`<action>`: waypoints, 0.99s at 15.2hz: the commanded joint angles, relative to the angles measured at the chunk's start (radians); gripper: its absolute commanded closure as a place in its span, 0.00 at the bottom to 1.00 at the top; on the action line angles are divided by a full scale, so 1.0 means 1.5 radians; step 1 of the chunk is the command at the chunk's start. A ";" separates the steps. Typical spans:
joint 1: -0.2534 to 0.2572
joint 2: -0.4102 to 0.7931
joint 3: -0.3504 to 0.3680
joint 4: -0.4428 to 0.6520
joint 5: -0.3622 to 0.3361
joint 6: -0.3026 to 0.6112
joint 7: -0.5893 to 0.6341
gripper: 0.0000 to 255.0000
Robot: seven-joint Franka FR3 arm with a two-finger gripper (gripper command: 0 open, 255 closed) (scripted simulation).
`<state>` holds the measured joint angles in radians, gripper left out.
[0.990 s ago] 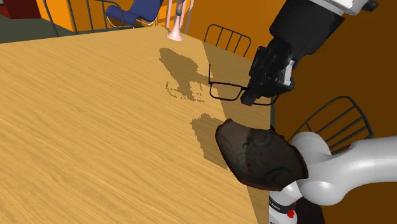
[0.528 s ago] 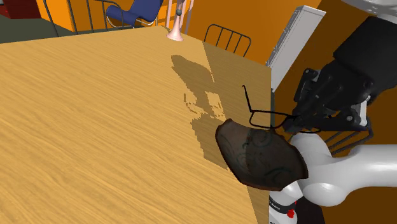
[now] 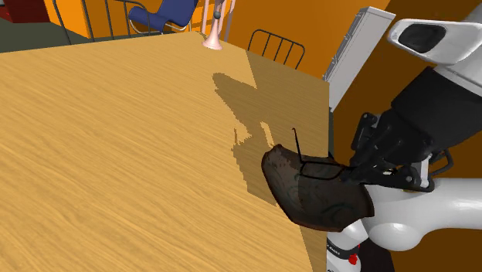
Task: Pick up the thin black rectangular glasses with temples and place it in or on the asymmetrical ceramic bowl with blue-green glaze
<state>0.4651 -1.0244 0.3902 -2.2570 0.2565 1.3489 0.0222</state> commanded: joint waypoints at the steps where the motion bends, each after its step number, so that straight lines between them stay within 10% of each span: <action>1: 0.010 -0.029 0.007 -0.024 0.004 0.013 0.000 1.00; 12: 0.020 -0.047 0.013 -0.068 0.011 0.039 0.002 1.00; 13: 0.021 -0.050 0.013 -0.073 0.011 0.041 0.001 0.00; 15: 0.023 -0.054 0.015 -0.068 0.014 0.032 0.006 0.00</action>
<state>0.4668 -1.0209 0.4046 -2.3547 0.2744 1.3987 0.0285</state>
